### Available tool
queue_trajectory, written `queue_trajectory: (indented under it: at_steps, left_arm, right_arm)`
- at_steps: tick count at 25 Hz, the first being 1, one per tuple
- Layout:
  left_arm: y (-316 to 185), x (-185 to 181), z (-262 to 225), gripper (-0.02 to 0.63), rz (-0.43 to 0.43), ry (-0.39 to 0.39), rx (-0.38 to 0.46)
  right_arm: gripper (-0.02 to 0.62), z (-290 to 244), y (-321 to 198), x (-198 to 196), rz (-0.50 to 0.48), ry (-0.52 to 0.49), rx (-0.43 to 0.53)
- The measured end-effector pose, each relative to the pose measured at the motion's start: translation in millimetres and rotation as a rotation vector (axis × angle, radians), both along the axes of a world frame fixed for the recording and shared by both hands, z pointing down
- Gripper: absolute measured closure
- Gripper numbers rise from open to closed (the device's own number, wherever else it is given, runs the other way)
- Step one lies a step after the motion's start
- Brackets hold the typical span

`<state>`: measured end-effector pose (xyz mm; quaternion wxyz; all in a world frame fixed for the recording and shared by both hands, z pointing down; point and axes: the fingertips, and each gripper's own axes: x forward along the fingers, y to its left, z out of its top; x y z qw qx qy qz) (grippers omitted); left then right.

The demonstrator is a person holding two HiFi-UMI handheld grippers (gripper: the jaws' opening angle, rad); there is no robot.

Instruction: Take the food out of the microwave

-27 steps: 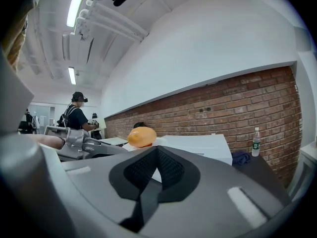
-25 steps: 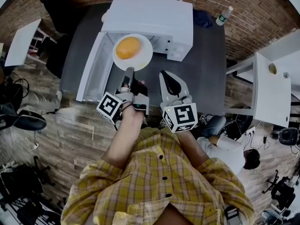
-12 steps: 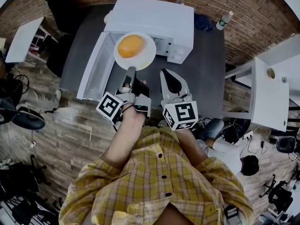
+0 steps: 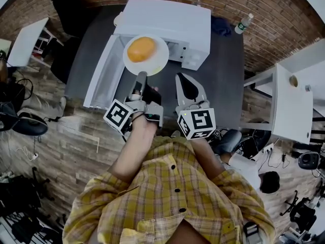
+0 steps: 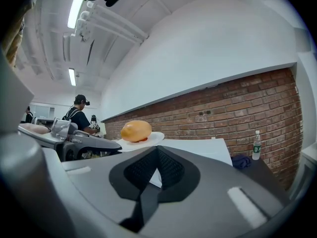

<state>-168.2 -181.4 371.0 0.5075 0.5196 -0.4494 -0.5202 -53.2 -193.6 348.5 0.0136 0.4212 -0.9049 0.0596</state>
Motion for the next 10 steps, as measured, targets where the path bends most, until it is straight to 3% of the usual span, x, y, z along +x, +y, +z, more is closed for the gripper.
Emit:
queue_trajectory:
  at_steps: [10]
  left_arm:
    - [-1.9, 0.6, 3.9, 0.600, -0.001, 0.001, -0.003]
  right_arm:
    - [0.594, 2.1, -3.1, 0.3, -0.001, 0.000, -0.001]
